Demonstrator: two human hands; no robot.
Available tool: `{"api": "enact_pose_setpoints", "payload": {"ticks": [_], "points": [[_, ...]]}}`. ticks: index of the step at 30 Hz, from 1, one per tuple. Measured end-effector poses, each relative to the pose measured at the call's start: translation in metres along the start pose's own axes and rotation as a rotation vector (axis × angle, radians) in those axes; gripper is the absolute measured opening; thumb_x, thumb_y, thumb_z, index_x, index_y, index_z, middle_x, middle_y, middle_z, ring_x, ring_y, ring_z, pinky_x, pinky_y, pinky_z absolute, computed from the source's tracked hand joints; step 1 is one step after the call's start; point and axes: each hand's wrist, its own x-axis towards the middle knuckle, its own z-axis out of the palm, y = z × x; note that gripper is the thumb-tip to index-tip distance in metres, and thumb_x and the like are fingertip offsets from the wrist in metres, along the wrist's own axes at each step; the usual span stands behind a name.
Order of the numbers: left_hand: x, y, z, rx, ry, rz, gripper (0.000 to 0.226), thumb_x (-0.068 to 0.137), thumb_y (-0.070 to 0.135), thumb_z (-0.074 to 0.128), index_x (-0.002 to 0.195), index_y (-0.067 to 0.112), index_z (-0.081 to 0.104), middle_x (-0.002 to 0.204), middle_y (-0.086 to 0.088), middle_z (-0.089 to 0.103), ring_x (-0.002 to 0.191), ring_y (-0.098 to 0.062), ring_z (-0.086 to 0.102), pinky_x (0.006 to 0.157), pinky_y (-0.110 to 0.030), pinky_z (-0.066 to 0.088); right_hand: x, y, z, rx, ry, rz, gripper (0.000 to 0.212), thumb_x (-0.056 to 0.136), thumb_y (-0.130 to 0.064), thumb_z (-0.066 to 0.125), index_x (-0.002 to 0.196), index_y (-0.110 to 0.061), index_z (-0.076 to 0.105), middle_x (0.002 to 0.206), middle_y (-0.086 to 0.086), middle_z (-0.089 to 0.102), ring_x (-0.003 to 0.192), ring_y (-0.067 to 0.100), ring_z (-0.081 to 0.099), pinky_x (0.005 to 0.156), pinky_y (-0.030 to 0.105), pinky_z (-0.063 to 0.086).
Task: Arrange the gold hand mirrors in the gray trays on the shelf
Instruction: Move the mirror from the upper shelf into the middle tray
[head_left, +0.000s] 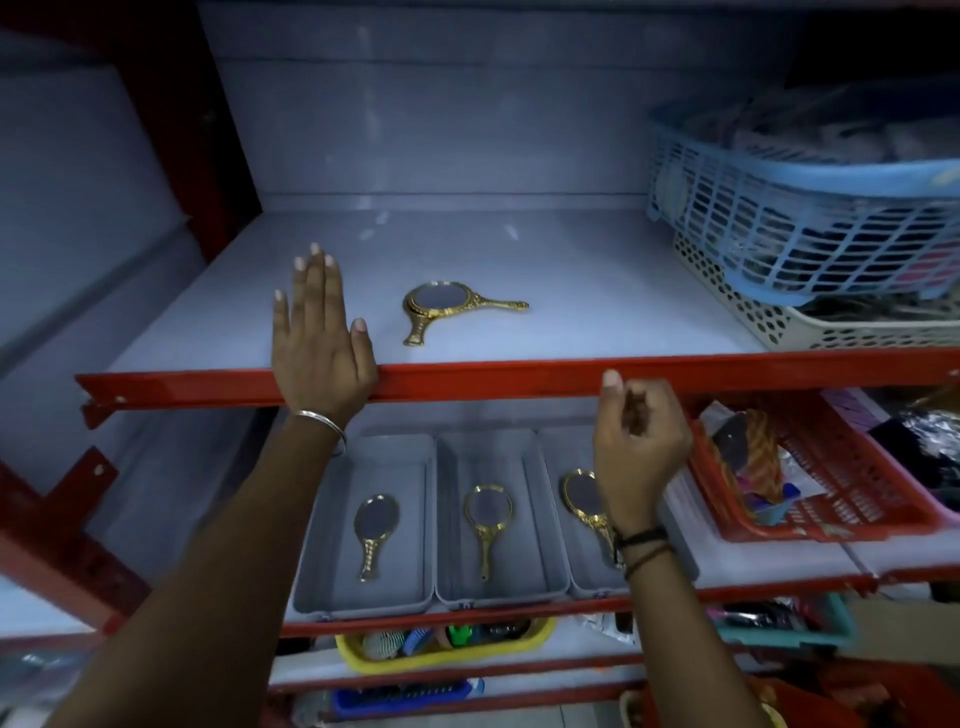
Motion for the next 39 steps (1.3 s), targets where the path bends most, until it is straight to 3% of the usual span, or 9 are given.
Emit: {"api": "enact_pose_setpoints", "payload": {"ticks": [3,8,14,19,24,27,32,36,39], "points": [[0.002,0.000,-0.004,-0.012,-0.027,-0.012,0.065,0.090,0.031,0.027,0.149,0.004,0.019,0.158,-0.014,0.020,0.147,-0.028,0.016,0.120,-0.046,0.014,0.035,-0.047,0.022,0.089,-0.085,-0.162,0.027,0.087,-0.022,0.058,0.065,-0.006,0.057,0.063,0.001,0.053,0.058,0.015,0.046,0.055,0.021,0.035],[0.002,0.000,-0.005,-0.016,-0.058,-0.015,0.066,0.089,0.031,0.028,0.149,0.004,0.021,0.158,-0.013,0.021,0.147,-0.026,0.017,0.120,-0.045,0.014,0.065,-0.060,0.097,-0.220,-0.643,0.056,0.020,0.088,-0.028,0.057,0.092,-0.010,0.067,0.096,0.007,0.071,0.087,0.025,0.065,0.063,0.025,0.044],[0.003,-0.002,-0.005,-0.022,-0.059,-0.013,0.066,0.086,0.029,0.031,0.148,0.006,0.023,0.158,-0.011,0.023,0.146,-0.024,0.019,0.119,-0.044,0.016,0.075,-0.035,0.157,-0.795,-1.073,-0.031,0.041,0.093,-0.015,0.042,0.133,-0.009,0.046,0.141,0.014,0.040,0.134,0.032,0.032,0.107,0.044,0.033],[0.003,-0.003,-0.003,-0.032,-0.057,0.004,0.067,0.085,0.029,0.032,0.148,0.006,0.024,0.157,-0.011,0.024,0.146,-0.024,0.020,0.118,-0.044,0.016,0.075,-0.029,0.166,-0.864,-0.971,-0.125,0.032,0.090,-0.006,0.045,0.119,-0.004,0.058,0.130,0.015,0.054,0.127,0.032,0.042,0.105,0.042,0.033],[0.003,-0.004,-0.002,-0.045,-0.056,0.006,0.068,0.085,0.029,0.033,0.148,0.007,0.023,0.158,-0.010,0.024,0.146,-0.022,0.019,0.118,-0.042,0.014,0.083,-0.031,0.164,-0.703,-1.065,0.089,0.031,0.082,-0.038,0.065,0.088,-0.008,0.062,0.092,0.012,0.065,0.088,0.030,0.061,0.080,0.034,0.045],[0.002,-0.004,-0.003,-0.049,-0.067,0.005,0.068,0.085,0.030,0.032,0.148,0.008,0.023,0.158,-0.010,0.023,0.146,-0.022,0.019,0.119,-0.042,0.014,0.087,-0.040,0.160,-0.544,-1.131,0.263,0.048,0.080,-0.045,0.066,0.056,-0.013,0.039,0.057,0.003,0.042,0.051,0.018,0.040,0.049,0.025,0.031],[0.002,-0.003,-0.006,-0.054,-0.088,-0.006,0.068,0.086,0.031,0.030,0.149,0.008,0.021,0.159,-0.009,0.021,0.147,-0.022,0.018,0.119,-0.042,0.015,0.092,-0.053,0.150,-0.085,-1.085,0.648,0.028,0.088,-0.013,0.058,0.060,-0.007,0.054,0.059,0.005,0.048,0.047,0.013,0.037,0.044,0.021,0.031],[0.002,-0.002,-0.006,-0.055,-0.090,-0.009,0.067,0.087,0.031,0.029,0.149,0.007,0.021,0.159,-0.010,0.021,0.147,-0.022,0.018,0.119,-0.043,0.014,0.086,-0.072,0.120,0.262,-0.878,0.813,0.024,0.091,-0.011,0.056,0.068,-0.006,0.058,0.062,0.003,0.053,0.050,0.010,0.044,0.044,0.017,0.039],[0.001,-0.002,-0.007,-0.063,-0.088,-0.008,0.066,0.087,0.031,0.030,0.149,0.007,0.021,0.159,-0.009,0.021,0.147,-0.023,0.019,0.119,-0.042,0.015,0.066,-0.081,0.078,0.527,-0.937,0.893,0.019,0.093,-0.010,0.053,0.076,-0.008,0.060,0.070,0.003,0.059,0.051,0.007,0.055,0.044,0.012,0.048]]}}
